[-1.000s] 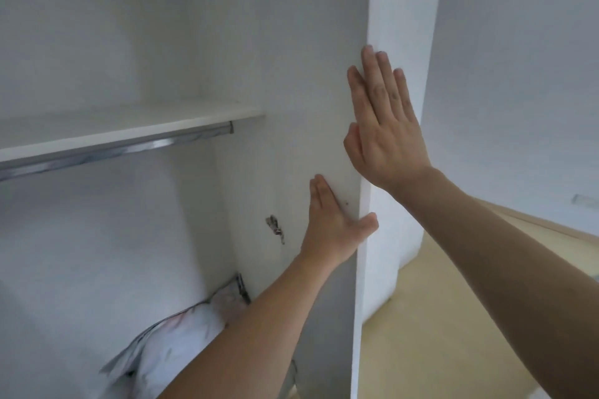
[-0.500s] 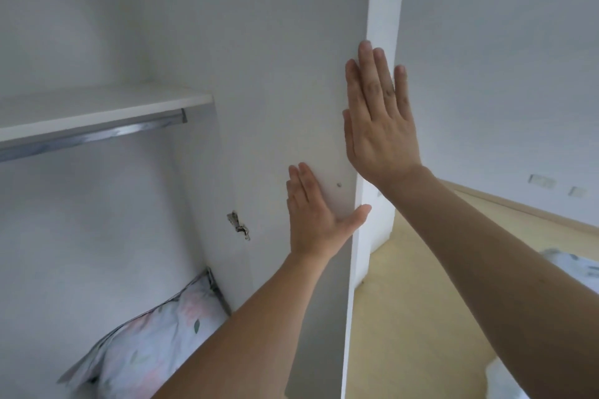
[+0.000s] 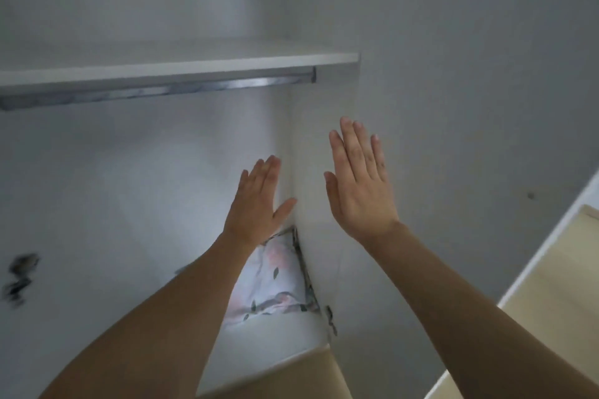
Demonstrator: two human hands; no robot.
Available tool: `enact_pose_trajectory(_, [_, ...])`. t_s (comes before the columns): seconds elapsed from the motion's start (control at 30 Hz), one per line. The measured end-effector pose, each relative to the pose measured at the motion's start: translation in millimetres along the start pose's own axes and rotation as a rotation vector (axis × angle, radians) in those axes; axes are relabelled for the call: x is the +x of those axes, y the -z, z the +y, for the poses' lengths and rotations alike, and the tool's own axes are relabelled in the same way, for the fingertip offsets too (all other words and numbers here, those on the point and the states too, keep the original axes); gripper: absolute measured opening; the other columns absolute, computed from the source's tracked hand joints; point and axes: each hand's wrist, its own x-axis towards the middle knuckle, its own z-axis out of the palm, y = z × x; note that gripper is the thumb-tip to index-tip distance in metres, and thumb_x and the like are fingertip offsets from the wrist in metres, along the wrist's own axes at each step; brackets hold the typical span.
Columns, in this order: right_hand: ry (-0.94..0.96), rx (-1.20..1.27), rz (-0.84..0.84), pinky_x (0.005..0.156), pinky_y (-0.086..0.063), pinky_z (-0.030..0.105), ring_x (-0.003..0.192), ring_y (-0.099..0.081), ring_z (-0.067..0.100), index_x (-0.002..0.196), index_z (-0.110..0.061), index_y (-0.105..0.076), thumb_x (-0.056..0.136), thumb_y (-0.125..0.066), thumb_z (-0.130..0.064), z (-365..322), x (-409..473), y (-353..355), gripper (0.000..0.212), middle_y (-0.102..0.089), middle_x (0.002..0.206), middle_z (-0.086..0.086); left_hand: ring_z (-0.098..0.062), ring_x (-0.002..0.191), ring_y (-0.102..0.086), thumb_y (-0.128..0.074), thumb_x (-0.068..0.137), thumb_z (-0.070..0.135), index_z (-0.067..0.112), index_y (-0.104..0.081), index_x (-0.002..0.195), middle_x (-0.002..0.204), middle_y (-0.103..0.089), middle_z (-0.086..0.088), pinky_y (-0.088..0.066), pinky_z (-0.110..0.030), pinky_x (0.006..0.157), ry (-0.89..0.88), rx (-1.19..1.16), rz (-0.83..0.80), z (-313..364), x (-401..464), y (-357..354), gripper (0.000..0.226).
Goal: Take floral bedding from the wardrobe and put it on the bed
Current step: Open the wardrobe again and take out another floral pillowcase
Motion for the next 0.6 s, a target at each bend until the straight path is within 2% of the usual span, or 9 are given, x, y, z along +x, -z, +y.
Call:
enact_pose_trajectory(0.2, [0.044, 0.108, -0.282, 0.12, -0.01, 0.048, 0.148, -0.01, 0.032, 0.15, -0.002, -0.02, 0.098, -0.031, -0.03, -84, 3, -111, 0.06, -0.015, 0.159, 0.018, -0.029, 0.148, -0.017, -0.042, 0.096, 0.052, 0.009, -0.02, 0.153, 0.16, -0.021, -0.011, -0.017, -0.051, 0.118, 0.173, 0.129, -0.06, -116, -72, -5, 0.074])
enact_pose_trajectory(0.33, [0.105, 0.125, -0.523, 0.121, -0.01, 0.048, 0.149, -0.004, 0.031, 0.152, -0.004, -0.015, 0.097, -0.037, -0.033, -134, -19, -181, 0.065, -0.006, 0.161, 0.015, -0.029, 0.148, -0.015, -0.031, 0.095, 0.056, 0.011, -0.021, 0.153, 0.16, -0.018, -0.01, -0.015, -0.05, 0.119, 0.282, 0.149, -0.152, -177, -128, -21, 0.074])
enact_pose_trajectory(0.53, [0.128, 0.123, -0.744, 0.118, -0.018, 0.051, 0.148, -0.008, 0.032, 0.151, -0.004, -0.018, 0.091, -0.05, -0.033, -181, -80, -282, 0.073, -0.008, 0.16, 0.016, -0.03, 0.149, -0.011, -0.045, 0.094, 0.052, 0.012, -0.021, 0.153, 0.162, -0.012, -0.009, -0.013, -0.048, 0.119, 0.326, 0.147, -0.295, -253, -175, -94, 0.075])
enact_pose_trajectory(0.6, [0.125, 0.115, -0.803, 0.12, -0.013, 0.049, 0.148, -0.005, 0.033, 0.151, -0.005, -0.016, 0.09, -0.052, -0.034, -188, -111, -321, 0.076, -0.007, 0.16, 0.016, -0.03, 0.149, -0.008, -0.046, 0.092, 0.052, 0.012, -0.019, 0.154, 0.162, -0.008, -0.009, -0.013, -0.05, 0.119, 0.328, 0.144, -0.357, -271, -194, -135, 0.078])
